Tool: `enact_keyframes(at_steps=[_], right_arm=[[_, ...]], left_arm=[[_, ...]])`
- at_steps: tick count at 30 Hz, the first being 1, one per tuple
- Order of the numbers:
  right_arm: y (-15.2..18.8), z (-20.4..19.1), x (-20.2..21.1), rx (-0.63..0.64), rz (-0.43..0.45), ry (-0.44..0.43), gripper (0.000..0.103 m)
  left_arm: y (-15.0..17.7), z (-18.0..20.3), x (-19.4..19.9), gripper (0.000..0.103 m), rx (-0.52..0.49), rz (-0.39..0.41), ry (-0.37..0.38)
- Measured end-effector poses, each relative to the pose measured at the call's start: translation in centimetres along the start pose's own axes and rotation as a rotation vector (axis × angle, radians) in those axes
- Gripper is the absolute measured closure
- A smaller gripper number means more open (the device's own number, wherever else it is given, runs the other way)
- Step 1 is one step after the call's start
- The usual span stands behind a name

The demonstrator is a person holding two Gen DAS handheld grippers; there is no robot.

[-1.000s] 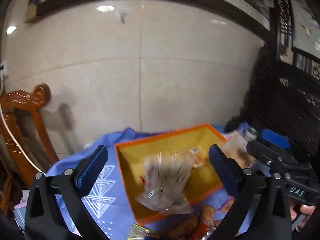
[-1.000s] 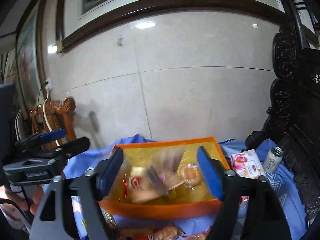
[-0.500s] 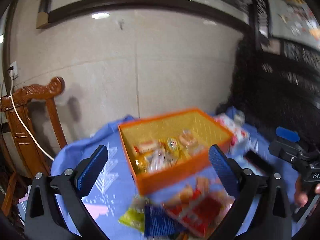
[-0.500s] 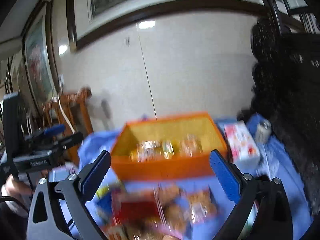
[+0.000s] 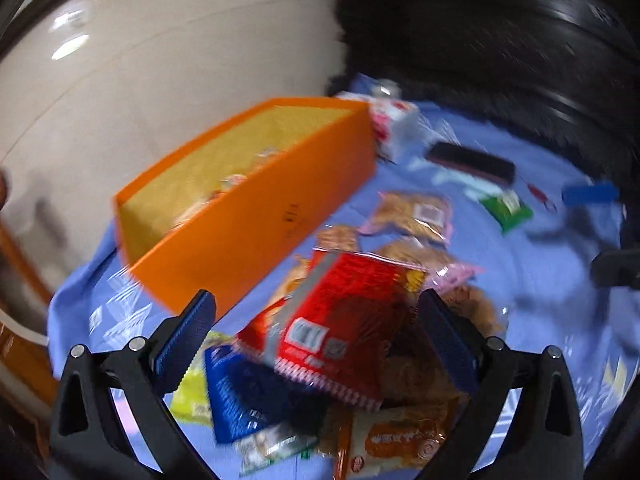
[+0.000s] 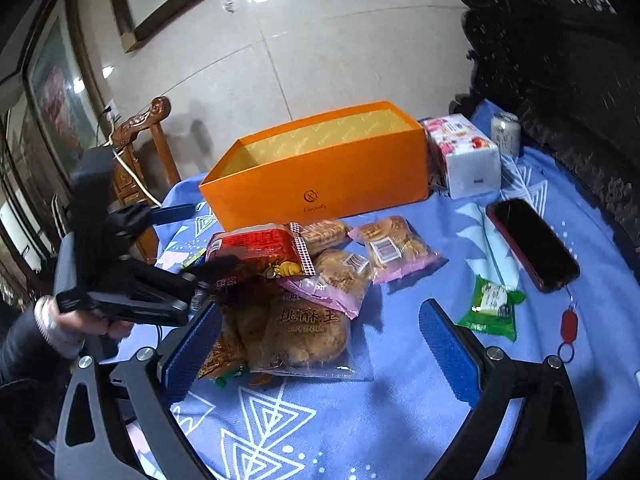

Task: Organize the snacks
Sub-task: 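Grasp the red snack bag with the left tool while the right grasps a pink bag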

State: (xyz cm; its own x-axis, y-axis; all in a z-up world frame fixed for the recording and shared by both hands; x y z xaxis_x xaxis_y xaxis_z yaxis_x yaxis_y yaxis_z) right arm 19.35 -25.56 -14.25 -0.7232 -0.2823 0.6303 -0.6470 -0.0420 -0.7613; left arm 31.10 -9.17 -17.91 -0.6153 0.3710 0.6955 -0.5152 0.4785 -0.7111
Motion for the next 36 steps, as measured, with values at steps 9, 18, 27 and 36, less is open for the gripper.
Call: enact_keyframes(at_steps=[9, 18, 27, 36], right_arm=[[1.1, 0.4, -0.9, 0.029, -0.035, 0.025, 0.004], [0.8, 1.1, -2.0, -0.015, -0.064, 0.025, 0.004], [-0.8, 0.6, -5.4, -0.032, -0.099, -0.008, 0.004], [-0.5, 1.7, -14.5, -0.293, -0.325, -0.009, 0.01]], left_arm=[[0.9, 1.3, -5.3, 0.006, -0.108, -0.117, 0.167], [2.0, 1.4, -3.3, 0.043, -0.018, -0.073, 0.188], [2.6, -2.4, 2.9, 0.043, 0.193, 0.045, 0.073], [4.4, -4.7, 5.1, 0.042, 0.293, 0.06, -0.006]])
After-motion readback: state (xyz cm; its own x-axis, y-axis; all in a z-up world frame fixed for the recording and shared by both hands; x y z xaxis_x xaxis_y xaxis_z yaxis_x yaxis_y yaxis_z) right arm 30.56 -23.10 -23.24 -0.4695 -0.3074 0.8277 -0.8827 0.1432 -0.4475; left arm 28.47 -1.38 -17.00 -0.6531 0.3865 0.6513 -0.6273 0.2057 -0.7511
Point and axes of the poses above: each gripper's, at about its wrist camera, not at the fingertips, and x roughly against the way its jaws point, z to its right, y to its underside, the point moved 6 cm from there along -x, roughly the way its jaws point, and after that the axes turned 8 degrees about x, right-handed, at the moved point
